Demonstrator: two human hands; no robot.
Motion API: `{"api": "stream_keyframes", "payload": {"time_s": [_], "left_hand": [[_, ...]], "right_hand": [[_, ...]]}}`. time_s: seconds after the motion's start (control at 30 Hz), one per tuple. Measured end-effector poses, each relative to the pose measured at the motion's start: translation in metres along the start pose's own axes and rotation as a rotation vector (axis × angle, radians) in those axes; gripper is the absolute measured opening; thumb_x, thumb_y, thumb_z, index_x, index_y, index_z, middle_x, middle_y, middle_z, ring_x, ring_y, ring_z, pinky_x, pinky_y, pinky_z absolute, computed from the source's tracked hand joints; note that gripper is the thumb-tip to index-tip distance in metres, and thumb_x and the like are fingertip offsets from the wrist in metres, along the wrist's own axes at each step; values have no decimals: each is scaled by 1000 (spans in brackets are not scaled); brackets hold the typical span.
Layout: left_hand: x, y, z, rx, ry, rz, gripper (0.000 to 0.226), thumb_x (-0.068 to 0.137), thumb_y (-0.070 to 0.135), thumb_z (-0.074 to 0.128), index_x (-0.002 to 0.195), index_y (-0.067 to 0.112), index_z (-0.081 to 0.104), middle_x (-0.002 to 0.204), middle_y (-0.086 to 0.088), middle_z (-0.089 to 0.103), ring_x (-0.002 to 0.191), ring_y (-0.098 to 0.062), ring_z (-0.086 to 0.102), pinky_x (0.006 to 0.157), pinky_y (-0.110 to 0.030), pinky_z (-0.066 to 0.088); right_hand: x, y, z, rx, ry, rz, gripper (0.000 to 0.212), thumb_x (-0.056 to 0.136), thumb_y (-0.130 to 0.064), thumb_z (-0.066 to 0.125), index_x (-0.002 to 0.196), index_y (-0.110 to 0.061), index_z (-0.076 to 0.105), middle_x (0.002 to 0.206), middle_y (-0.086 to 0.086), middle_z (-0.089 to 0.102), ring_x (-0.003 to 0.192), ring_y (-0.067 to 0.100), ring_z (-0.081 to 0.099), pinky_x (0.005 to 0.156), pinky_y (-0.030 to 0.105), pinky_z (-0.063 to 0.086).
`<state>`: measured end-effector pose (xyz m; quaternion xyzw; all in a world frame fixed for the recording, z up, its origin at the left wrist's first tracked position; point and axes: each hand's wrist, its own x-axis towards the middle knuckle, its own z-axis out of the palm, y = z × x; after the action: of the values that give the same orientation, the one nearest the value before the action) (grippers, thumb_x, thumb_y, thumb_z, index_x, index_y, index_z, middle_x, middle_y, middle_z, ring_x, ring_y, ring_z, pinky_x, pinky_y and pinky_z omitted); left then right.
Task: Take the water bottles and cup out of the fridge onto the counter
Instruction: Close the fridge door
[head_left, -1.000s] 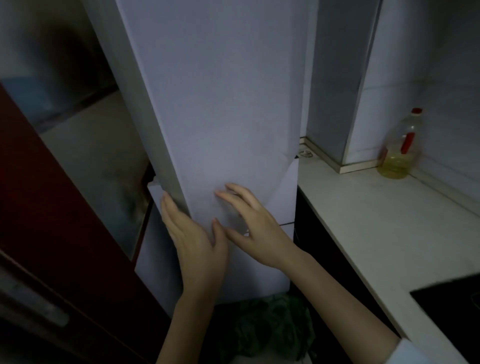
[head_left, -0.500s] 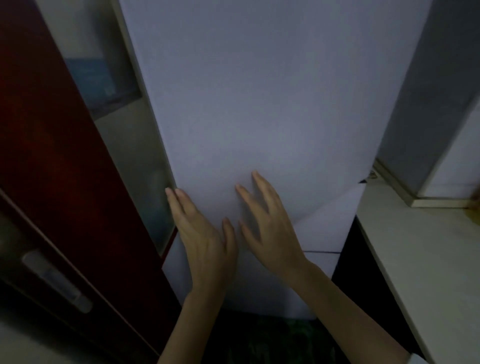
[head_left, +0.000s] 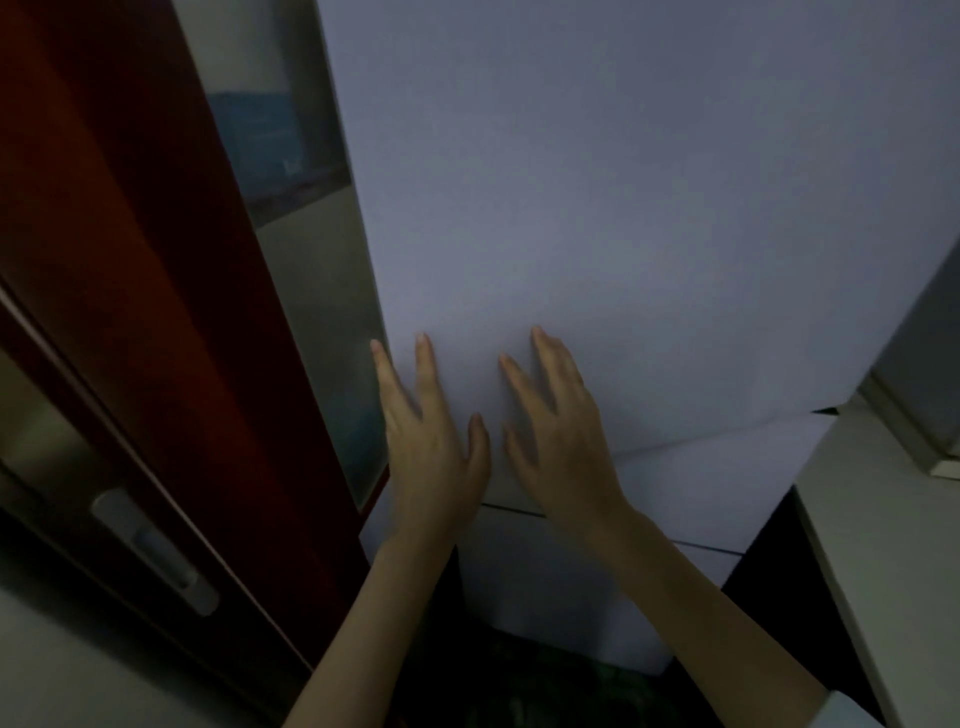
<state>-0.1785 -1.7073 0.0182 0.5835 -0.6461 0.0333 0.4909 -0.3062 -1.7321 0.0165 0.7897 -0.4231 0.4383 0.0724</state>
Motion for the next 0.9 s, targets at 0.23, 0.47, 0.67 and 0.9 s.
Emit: {"api": "stream_keyframes", "payload": {"time_s": [0.23, 0.47, 0.67, 0.9], "left_hand": [[28, -20, 18, 92, 41, 65, 77, 85, 11, 52, 149, 8, 9, 154, -22, -11, 144, -30, -11, 117, -45, 12], [57, -36, 32, 169, -7, 96, 81, 77, 12, 51, 148, 4, 13, 154, -18, -5, 144, -31, -5, 116, -42, 4], [72, -48, 50, 205, -50, 146, 88, 73, 6, 62, 147, 2, 15, 153, -28, 1, 143, -36, -2, 116, -47, 10], [78, -46, 64, 226, -58, 109, 91, 70, 14, 52, 147, 0, 6, 152, -24, -9, 143, -34, -10, 117, -33, -12]], "right_hand": [[21, 11, 20, -52, 23, 30, 70, 75, -8, 60, 139, -12, 32, 150, 23, 27, 139, 31, 18, 110, 35, 22], [46, 23, 38, -103, 28, 45, 63, 77, -15, 51, 138, -7, 36, 147, 26, 31, 137, 34, 23, 108, 33, 21], [59, 32, 53, -146, 12, 44, 69, 75, -10, 59, 140, -6, 35, 149, 24, 30, 138, 32, 23, 108, 36, 26], [59, 40, 54, -207, -15, 29, 63, 78, -14, 47, 139, -7, 35, 149, 22, 31, 138, 31, 24, 106, 40, 31]]}}
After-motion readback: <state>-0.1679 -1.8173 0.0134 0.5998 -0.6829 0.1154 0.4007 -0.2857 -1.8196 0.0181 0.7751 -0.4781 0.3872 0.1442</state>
